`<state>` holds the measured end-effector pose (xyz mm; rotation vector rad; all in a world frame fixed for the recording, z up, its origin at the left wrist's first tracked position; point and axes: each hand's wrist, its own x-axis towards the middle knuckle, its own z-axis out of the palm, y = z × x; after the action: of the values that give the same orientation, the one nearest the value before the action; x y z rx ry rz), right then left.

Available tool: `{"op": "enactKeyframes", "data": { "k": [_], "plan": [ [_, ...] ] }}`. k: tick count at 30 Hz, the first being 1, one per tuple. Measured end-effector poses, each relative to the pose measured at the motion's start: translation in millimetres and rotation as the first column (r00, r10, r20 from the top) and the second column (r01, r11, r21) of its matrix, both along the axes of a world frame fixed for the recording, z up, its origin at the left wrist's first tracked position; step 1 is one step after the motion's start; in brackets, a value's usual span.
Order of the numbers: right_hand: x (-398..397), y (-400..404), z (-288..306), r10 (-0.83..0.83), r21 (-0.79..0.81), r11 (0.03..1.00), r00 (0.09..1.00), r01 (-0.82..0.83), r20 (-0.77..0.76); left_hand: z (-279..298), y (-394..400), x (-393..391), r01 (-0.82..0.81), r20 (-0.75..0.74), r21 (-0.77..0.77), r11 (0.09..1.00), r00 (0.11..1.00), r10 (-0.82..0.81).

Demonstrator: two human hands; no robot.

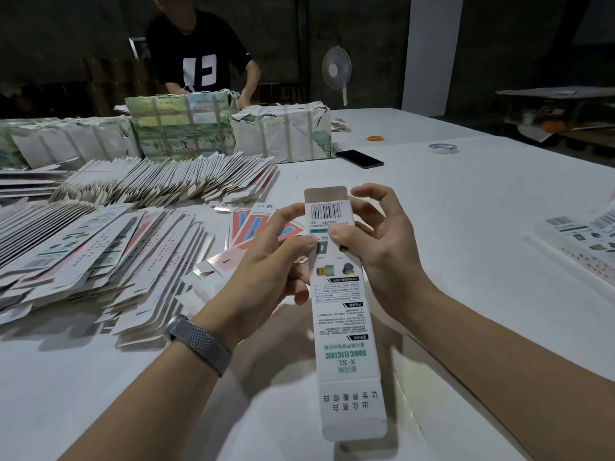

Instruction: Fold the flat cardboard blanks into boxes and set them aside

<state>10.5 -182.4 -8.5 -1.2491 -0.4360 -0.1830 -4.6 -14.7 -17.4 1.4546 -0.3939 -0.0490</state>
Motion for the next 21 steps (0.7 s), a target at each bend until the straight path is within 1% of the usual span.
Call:
{"op": "enactKeyframes", "data": {
  "k": [3, 6, 8, 10, 12, 15, 21],
  "plan": [
    [-0.4, 0.0, 0.1, -0.002, 0.021, 1.0, 1.0, 0.002, -0.007, -1.9, -2.1, -0.4, -0.005, 0.007, 0.013, 1.0, 1.0, 0.005],
    [0.8, -0.6, -0.7, -0.007, 0.018, 1.0, 1.0, 0.007, -0.011, -0.9, -2.7, 0.3, -0.029, 0.007, -0.031, 0.999, 1.0, 0.029],
    [1.6, -0.6, -1.0, 0.003, 0.022, 1.0, 1.0, -0.002, -0.019, 0.2, -1.5, 0.7, -0.022, -0.006, -0.055, 0.998, 1.0, 0.022],
    [2.1, -0.8, -0.6, 0.013, 0.019, 1.0, 1.0, -0.012, -0.022, 0.0, -0.2, 1.0, -0.017, -0.031, -0.04, 0.999, 0.999, 0.015],
    [2.7, -1.8, -0.1, 0.023, 0.011, 1.0, 0.999, -0.023, -0.024, -1.0, -0.2, 0.8, -0.002, -0.045, -0.021, 1.0, 0.999, 0.002],
    [3.8, -2.2, -1.3, 0.047, 0.004, 0.999, 0.998, -0.047, -0.031, -0.6, -0.7, -0.8, 0.003, -0.045, -0.036, 0.999, 0.999, -0.005],
    [4.3, -2.7, -2.0, 0.053, -0.051, 0.997, 0.998, -0.055, -0.034, 0.9, -1.0, -2.5, -0.003, -0.02, -0.039, 0.999, 1.0, 0.002]
  ]
}}
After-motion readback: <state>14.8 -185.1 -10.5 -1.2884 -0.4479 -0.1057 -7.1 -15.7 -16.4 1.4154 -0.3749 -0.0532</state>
